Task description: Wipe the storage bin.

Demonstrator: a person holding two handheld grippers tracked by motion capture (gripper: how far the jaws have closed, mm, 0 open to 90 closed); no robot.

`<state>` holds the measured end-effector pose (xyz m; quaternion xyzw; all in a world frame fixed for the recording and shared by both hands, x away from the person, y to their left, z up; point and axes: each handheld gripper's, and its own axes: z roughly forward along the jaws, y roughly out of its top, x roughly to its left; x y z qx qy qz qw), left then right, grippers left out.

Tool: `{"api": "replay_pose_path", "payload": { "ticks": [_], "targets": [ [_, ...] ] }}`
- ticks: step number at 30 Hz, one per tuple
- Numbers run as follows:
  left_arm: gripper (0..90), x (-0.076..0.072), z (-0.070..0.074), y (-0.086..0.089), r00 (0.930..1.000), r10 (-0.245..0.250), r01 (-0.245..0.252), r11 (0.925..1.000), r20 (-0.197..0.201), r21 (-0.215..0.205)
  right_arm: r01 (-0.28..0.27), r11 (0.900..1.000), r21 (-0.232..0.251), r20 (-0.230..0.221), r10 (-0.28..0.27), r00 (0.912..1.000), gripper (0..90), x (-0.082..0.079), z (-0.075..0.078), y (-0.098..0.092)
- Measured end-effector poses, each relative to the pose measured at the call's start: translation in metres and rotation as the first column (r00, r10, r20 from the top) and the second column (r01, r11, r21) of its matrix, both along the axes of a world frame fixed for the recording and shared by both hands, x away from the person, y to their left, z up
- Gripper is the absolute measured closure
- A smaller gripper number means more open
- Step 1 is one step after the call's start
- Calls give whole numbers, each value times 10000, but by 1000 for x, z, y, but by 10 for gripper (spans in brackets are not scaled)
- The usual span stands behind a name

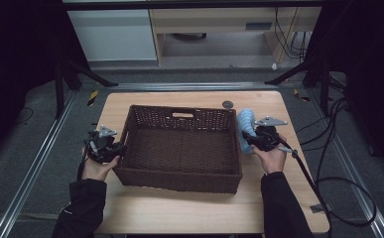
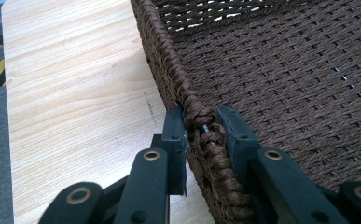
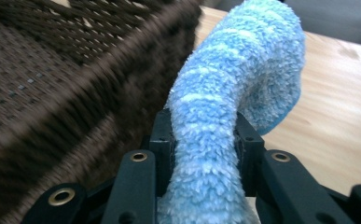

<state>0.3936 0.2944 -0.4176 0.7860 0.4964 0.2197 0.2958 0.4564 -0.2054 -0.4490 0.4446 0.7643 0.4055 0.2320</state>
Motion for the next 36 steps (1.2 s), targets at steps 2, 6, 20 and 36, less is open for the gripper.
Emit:
{"api": "replay_pose_path", "payload": {
  "ticks": [2,6,20,36],
  "targets": [
    [733,0,0,0,10000,11,-11,10000,-3,-12,-254,9997,-17,221,254,9994,687,2,6,5],
    [733,0,0,1,10000,28,-28,10000,-1,-55,-349,9993,117,657,340,9973,695,4,19,8],
    [734,0,0,0,10000,62,-62,10000,-2,-38,-978,9909,-925,-631,922,9937,715,4,-19,11],
    [735,4,0,-2,10000,37,-37,10000,-3,-25,-996,9947,-265,807,1014,9916,715,-8,12,4]
  ]
}}
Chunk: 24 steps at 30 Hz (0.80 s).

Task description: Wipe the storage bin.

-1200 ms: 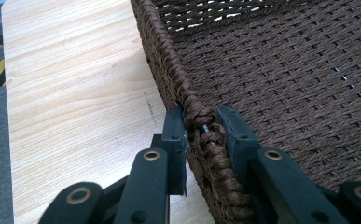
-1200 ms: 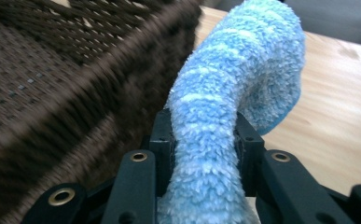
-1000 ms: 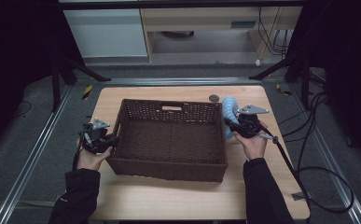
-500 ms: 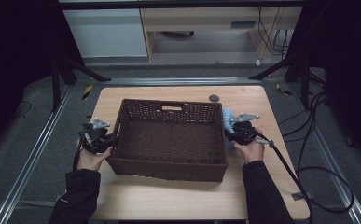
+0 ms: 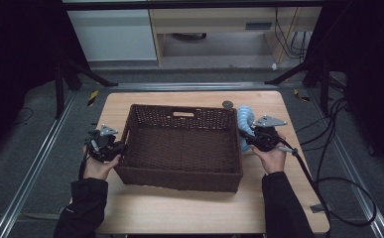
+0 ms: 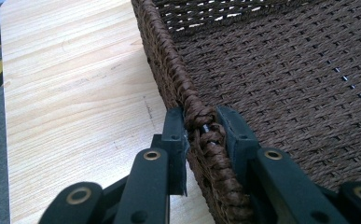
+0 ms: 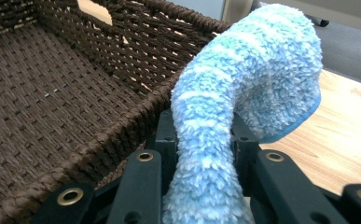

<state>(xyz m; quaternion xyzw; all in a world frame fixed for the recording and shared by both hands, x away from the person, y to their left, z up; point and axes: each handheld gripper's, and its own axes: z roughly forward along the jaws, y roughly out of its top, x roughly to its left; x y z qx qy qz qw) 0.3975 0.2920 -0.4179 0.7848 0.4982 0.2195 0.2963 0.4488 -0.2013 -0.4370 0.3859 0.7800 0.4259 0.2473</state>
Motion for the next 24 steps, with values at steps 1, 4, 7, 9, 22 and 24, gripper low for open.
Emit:
{"api": "replay_pose_path", "payload": {
  "ticks": [1,4,7,9,22,24],
  "targets": [
    [735,0,0,0,10000,7,-7,10000,12,15,-5,10000,-7,-29,5,10000,716,0,-1,0],
    [737,0,0,-1,10000,33,-33,10000,16,19,-42,10000,-59,-323,40,9995,717,2,-8,0],
    [737,1,0,-1,10000,66,-66,10000,25,-23,-125,9994,-316,-774,100,9970,717,4,-21,1],
    [738,2,0,-1,10000,75,-75,10000,27,-26,-152,9984,-540,-1126,91,9936,717,5,-32,2],
    [728,10,-1,1,10000,-9,9,9998,4,-222,-231,9997,29,-492,232,9985,715,-6,-3,-3],
    [721,10,-1,2,10000,-21,22,9995,10,-304,-233,9997,-71,-330,230,9992,715,-9,1,-3]
  ]
}}
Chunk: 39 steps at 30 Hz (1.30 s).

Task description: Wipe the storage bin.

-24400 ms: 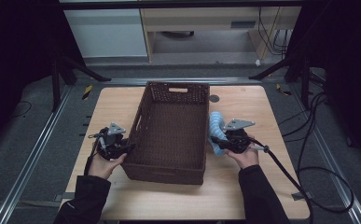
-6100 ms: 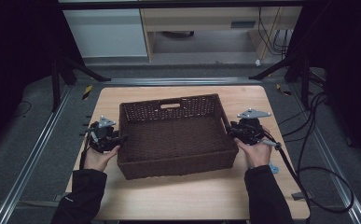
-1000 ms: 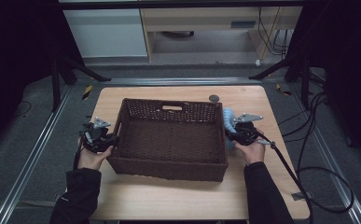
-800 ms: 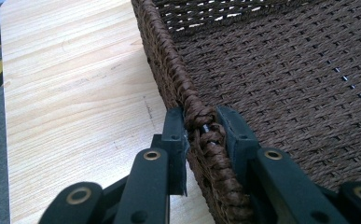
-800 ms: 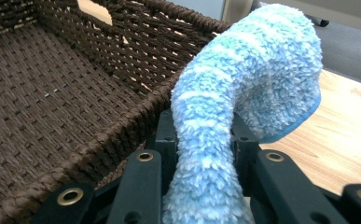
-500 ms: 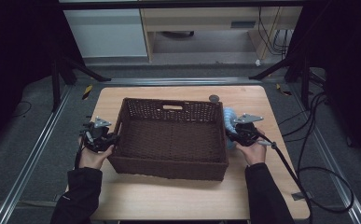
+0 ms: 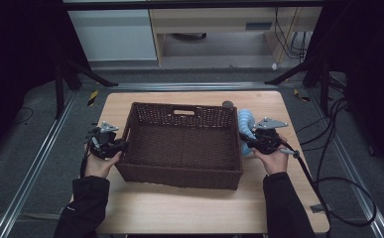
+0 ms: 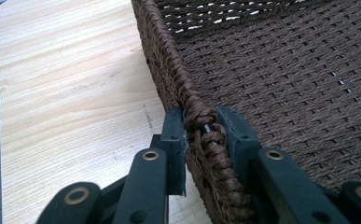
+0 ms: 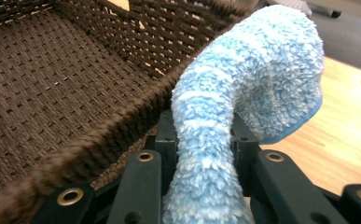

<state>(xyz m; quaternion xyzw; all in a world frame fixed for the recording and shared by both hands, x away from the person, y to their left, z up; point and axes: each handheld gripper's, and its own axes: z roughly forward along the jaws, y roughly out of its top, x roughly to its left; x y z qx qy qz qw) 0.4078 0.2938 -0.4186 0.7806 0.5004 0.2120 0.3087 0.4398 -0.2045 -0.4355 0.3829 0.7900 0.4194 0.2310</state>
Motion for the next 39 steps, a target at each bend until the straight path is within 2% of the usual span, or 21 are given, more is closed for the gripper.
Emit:
{"api": "replay_pose_path", "payload": {
  "ticks": [2,4,8,11,14,17,20,25,28,32,39],
  "targets": [
    [707,0,0,1,10000,3,-3,9998,5,-190,-18,10000,-66,-15,18,10000,716,-2,-2,-1],
    [684,0,0,2,10000,60,-60,9998,2,-165,-77,9998,-172,-114,75,9999,716,-3,-6,-1],
    [606,-1,1,2,9998,177,-177,9998,118,-48,-125,9985,-533,-819,81,9966,715,-4,-24,1],
    [560,-4,5,4,9997,141,-137,9997,195,-193,-180,9973,-708,-1122,100,9936,715,-4,-35,4],
    [549,-8,9,5,9997,38,-33,9998,224,-189,-198,9976,-665,-1338,107,9910,716,-4,-44,7],
    [575,-11,9,2,9999,-163,162,9998,-30,-136,-152,9985,-522,-1309,83,9914,716,-5,-39,6],
    [609,-13,7,0,9997,-165,168,9997,-179,184,-114,9999,-130,-939,101,9955,716,-8,-23,2],
    [661,-11,2,2,9988,-247,253,9996,-421,153,-179,9998,129,-240,182,9995,716,-19,3,-2],
    [673,-11,2,1,9989,-193,199,9997,-422,140,-221,9997,110,-99,222,9997,716,-23,8,-3],
    [703,-12,2,-1,9995,-76,86,9995,-321,319,-248,9997,-59,-254,246,9994,716,-26,-1,-2],
    [714,-12,2,-1,9996,-21,30,9995,-274,302,-243,9983,-533,-1266,174,9918,715,-27,-33,4]
  ]
}}
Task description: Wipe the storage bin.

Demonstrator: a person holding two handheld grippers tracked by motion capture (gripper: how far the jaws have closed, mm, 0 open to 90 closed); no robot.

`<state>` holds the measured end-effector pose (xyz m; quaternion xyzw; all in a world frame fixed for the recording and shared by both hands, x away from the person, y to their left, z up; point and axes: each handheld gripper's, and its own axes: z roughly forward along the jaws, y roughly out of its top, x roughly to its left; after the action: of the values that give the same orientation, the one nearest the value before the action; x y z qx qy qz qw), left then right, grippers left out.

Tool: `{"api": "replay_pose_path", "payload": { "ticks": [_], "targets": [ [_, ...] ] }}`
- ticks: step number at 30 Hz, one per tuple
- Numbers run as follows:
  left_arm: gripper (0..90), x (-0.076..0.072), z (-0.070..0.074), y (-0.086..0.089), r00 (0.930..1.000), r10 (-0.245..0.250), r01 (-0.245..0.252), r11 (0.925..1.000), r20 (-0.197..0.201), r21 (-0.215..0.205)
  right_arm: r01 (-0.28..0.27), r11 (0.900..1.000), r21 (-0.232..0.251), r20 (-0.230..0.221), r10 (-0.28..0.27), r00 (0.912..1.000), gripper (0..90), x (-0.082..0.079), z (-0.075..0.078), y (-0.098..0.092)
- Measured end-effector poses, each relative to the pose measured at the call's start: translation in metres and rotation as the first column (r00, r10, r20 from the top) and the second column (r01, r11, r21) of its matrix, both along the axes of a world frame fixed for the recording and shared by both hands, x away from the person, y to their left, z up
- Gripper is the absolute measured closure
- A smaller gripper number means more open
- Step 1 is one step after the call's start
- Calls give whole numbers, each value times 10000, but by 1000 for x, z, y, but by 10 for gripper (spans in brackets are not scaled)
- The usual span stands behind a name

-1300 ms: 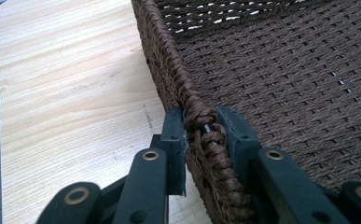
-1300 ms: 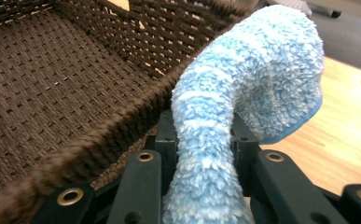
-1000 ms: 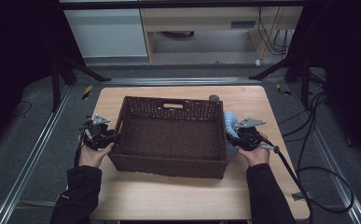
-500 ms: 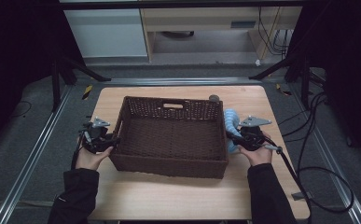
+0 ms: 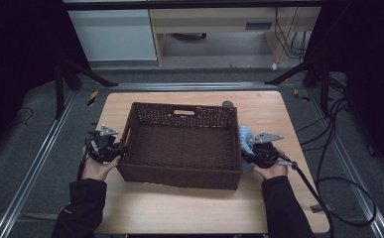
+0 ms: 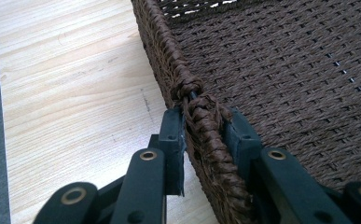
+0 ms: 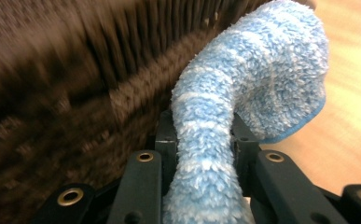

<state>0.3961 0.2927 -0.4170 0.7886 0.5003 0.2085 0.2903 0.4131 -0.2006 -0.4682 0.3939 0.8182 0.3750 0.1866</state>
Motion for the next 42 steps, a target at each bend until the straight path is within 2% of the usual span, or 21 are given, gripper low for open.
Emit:
{"api": "replay_pose_path", "payload": {
  "ticks": [3,5,7,11,13,15,18,23,27,30,32,35,38,42],
  "targets": [
    [715,1,0,1,10000,11,-11,10000,7,-65,55,10000,-23,-334,-55,9994,716,-1,-9,0],
    [717,1,0,1,10000,26,-26,10000,27,-59,75,10000,42,-297,-74,9995,716,-2,-5,0],
    [718,1,0,1,10000,61,-60,9999,41,-91,34,9997,238,4,-34,10000,716,-3,4,-1],
    [719,4,-1,0,9998,178,-177,9997,45,-172,-40,9972,753,844,-23,9964,716,-11,33,-6],
    [718,6,-1,0,9997,220,-219,9996,50,-160,-94,9971,752,1075,13,9942,716,-13,39,-7],
    [718,8,-1,-1,9997,224,-223,9996,60,-178,-96,9980,619,1085,28,9941,716,-13,38,-5],
    [717,10,-1,0,9997,219,-218,9995,45,-218,-139,9986,508,927,92,9957,716,-12,31,-4],
    [718,13,0,-2,9998,195,-195,9998,52,-80,-183,9998,117,178,181,9997,717,-9,9,-1],
    [718,13,0,-2,9998,198,-198,9998,56,-71,-186,9997,-156,-407,180,9990,717,-8,-9,0],
    [719,14,-1,-1,9997,216,-215,9997,64,-114,-224,9997,-126,-383,219,9990,717,-10,-8,0],
    [719,15,-1,-2,9997,226,-225,9997,67,-117,-223,9997,-58,-206,222,9995,717,-11,0,-1],
    [719,16,-1,-3,9996,280,-279,9996,80,-77,-185,9989,423,427,167,9989,717,-15,19,-5],
    [719,19,-1,-4,9994,343,-343,9994,87,-35,-152,9982,574,927,98,9957,717,-20,35,-7],
    [719,19,-1,-4,9994,333,-333,9994,89,-17,-227,9991,360,984,191,9950,718,-22,34,-5]
  ]
}}
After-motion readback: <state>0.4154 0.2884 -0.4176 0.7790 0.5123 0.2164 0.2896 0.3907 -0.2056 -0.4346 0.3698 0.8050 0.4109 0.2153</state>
